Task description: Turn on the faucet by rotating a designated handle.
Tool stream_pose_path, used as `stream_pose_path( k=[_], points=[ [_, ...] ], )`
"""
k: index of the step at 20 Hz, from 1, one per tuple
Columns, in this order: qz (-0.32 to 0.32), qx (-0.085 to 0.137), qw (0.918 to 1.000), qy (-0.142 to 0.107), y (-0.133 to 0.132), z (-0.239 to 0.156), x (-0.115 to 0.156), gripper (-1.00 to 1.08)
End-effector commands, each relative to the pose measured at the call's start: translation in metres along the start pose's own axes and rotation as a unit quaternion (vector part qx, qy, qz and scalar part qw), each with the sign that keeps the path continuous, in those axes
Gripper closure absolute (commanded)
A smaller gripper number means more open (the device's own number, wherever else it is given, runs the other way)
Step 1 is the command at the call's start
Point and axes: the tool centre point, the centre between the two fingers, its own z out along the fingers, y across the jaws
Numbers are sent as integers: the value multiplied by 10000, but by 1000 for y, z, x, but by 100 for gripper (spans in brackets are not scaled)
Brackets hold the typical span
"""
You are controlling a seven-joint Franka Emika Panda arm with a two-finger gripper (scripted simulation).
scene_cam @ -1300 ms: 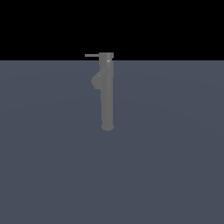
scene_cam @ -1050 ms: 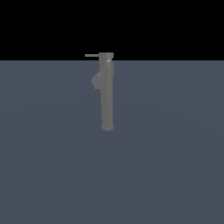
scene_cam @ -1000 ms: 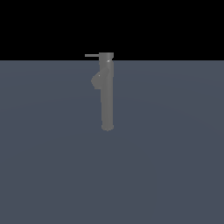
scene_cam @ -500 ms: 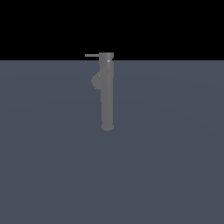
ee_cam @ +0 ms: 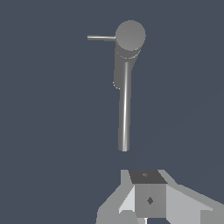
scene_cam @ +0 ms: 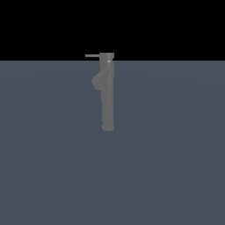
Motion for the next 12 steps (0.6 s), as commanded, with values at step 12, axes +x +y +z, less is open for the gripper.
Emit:
stream_pose_path(
  k=[12],
  points=[
    [84,-1,10000,6,-20,63,102,108]
  ],
)
